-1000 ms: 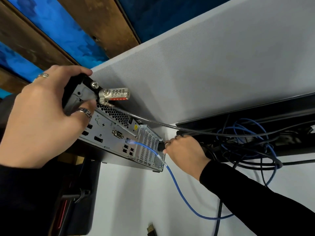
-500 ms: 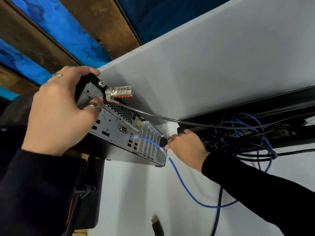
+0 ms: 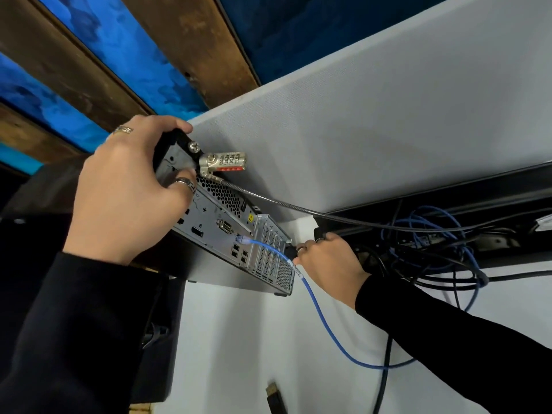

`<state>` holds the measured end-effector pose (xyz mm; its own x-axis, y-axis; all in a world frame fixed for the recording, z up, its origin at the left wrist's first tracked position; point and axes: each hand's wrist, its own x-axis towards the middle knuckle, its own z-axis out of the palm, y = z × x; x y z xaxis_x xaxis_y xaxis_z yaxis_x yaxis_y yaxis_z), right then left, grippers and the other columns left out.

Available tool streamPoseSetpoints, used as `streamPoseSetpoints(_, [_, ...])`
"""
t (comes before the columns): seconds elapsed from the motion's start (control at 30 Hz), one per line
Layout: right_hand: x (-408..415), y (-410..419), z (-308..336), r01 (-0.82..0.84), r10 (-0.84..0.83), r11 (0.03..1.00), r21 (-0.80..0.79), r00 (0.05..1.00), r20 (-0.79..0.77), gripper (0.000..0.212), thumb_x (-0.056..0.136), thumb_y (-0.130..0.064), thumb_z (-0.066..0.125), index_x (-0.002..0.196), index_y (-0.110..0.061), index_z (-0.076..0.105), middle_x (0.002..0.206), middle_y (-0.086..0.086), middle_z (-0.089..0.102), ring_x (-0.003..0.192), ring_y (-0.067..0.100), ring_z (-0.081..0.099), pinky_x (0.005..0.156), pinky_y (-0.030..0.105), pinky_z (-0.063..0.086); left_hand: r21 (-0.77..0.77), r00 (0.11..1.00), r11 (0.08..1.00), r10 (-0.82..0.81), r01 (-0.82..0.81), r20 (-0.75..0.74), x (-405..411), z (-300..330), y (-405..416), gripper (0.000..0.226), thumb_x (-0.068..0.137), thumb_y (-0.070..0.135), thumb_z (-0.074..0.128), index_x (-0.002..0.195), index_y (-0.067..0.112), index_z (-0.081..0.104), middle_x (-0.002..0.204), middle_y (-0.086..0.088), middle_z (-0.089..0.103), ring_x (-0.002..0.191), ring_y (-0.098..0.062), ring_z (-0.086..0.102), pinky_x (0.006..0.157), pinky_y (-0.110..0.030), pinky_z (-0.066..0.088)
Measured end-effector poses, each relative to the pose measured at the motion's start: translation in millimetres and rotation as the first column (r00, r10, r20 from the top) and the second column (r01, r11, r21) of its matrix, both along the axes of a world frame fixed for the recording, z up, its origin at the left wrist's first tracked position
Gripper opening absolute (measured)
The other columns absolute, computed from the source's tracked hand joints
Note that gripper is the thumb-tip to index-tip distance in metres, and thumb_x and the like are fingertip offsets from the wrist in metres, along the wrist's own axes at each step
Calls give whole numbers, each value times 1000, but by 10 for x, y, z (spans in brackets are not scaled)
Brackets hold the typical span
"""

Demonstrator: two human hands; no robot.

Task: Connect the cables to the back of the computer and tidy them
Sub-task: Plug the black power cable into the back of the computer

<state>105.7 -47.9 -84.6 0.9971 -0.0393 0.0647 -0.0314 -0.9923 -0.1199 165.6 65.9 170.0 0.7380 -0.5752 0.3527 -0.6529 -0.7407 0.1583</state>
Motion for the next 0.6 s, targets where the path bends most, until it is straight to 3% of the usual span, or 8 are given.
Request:
streamPoseSetpoints(0.1, [8, 12, 112, 19, -19, 1000, 23, 1000, -2, 31, 55, -41, 86, 52, -19, 65, 44, 0, 60, 39, 13, 59, 58, 22, 48, 17, 1000, 1000, 3, -3, 31, -39, 20, -8, 52, 68, 24, 51, 119, 24, 55, 117, -3, 59, 110, -26, 53, 95, -44, 45])
streamPoseSetpoints(0.17, [-25, -5, 261, 11, -9, 998, 63, 999, -38, 18, 86, -32, 62, 81, -15, 68, 75, 5, 71, 70, 19, 68, 79, 30, 46, 22, 999, 1000, -5, 5, 37, -35, 23, -9, 52, 70, 24, 51, 121, 22, 55, 118, -6, 60, 111, -27, 53, 95, -43, 44])
streamPoseSetpoints(0.2, [-61, -7, 292, 5, 0, 997, 78, 999, -55, 22, 95, -26, 47, 96, -12, 64, 92, 8, 70, 87, 24, 67, 88, 33, 42, 20, 999, 1000, -7, 6, 40, -48, 25, 12, 51, 71, 25, 51, 122, 21, 54, 119, -6, 60, 112, -27, 53, 94, -41, 43])
streamPoseSetpoints(0.27, [-122, 28, 372, 8, 1, 993, 115, 997, -84, 28, 99, -22, 35, 111, -9, 57, 107, 11, 65, 99, 29, 62, 91, 36, 40, 14, 998, 1000, -3, 2, 55, -39, 10, 46, 49, 75, 24, 52, 124, 22, 54, 121, -5, 60, 114, -27, 52, 94, -39, 41])
streamPoseSetpoints(0.4, [-339, 48, 434, 46, -45, 977, 210, 999, -8, 39, 95, -10, 40, 134, -5, 41, 110, 15, 62, 94, 32, 62, 84, 37, 46, -130, 999, 991, 20, -16, 31, -47, -31, 83, 42, 80, 23, 53, 121, 25, 58, 121, 1, 62, 114, -21, 54, 97, -37, 44])
streamPoseSetpoints(0.5, [-656, 54, 553, 12, -24, 959, 283, 999, 39, 29, 89, -1, 47, 118, -1, 53, 114, 15, 60, 103, 27, 59, 98, 38, 46, -350, 999, 936, -52, 44, -14, -176, -64, 188, 38, 86, 25, 51, 123, 18, 57, 120, 2, 59, 114, -13, 54, 100, -30, 42])
streamPoseSetpoints(0.57, [-886, 30, 642, 52, -138, 831, 554, 984, 114, 29, 93, -3, 46, 120, 1, 52, 122, 17, 57, 110, 28, 56, 97, 39, 45, -460, 998, 887, -25, 46, 51, -371, -143, 343, 38, 88, 21, 50, 124, 11, 55, 120, 3, 55, 114, -9, 50, 101, -18, 37])
streamPoseSetpoints(0.6, [-1018, 14, 668, 53, -186, 787, 615, 971, 154, 31, 96, -8, 40, 126, -2, 48, 123, 15, 56, 111, 28, 54, 97, 34, 42, -487, 997, 872, -1, 41, 82, -491, -213, 440, 37, 89, 17, 50, 125, 8, 53, 120, 1, 54, 115, -10, 49, 101, -16, 34])
